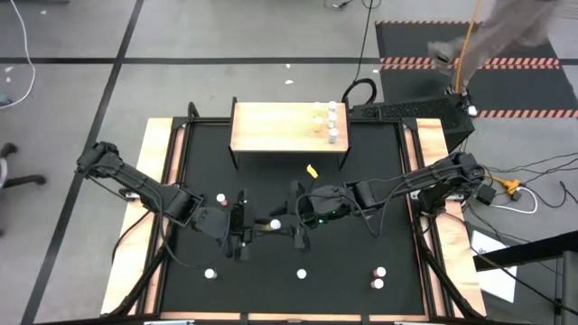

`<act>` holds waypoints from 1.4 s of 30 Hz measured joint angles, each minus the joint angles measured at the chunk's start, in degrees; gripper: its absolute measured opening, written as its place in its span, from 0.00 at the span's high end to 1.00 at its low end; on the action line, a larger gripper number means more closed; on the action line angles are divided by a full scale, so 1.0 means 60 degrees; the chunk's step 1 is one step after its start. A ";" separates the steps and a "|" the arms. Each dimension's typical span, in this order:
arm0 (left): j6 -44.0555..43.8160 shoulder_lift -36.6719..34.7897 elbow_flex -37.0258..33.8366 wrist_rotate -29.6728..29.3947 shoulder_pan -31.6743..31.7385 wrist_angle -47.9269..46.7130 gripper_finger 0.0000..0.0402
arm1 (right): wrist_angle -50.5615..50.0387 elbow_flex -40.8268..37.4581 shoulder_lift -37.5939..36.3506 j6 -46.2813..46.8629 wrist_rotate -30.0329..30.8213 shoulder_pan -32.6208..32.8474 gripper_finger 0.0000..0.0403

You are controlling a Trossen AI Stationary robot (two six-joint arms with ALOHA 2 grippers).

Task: Pick and place medicine bottles onto shelf by color
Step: Put the yellow pill bottle on the shelf aligned with the other yellow pill bottles

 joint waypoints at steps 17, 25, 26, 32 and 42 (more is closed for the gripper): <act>0.0061 0.0000 -0.0004 0.0000 0.0004 0.0024 0.77 | -0.0082 0.0000 0.0000 0.0232 -0.0255 -0.0033 0.60; -0.0034 0.0002 -0.0007 0.0000 0.0004 0.0012 0.77 | -0.0071 0.0000 0.0000 0.0231 -0.0226 -0.0033 0.72; -0.0058 0.0004 -0.0007 0.0000 0.0004 0.0010 0.77 | -0.0073 0.0000 0.0000 0.0238 -0.0226 -0.0033 0.73; -0.0722 0.0004 -0.0007 -0.0650 0.0145 -0.0300 0.65 | -0.0442 0.0000 -0.0152 0.0784 -0.0246 -0.0333 0.71; -0.2159 -0.0483 -0.0022 -0.1007 0.1188 -0.1522 0.28 | -0.2859 0.0213 -0.1314 -0.0041 -0.0514 -0.2183 0.72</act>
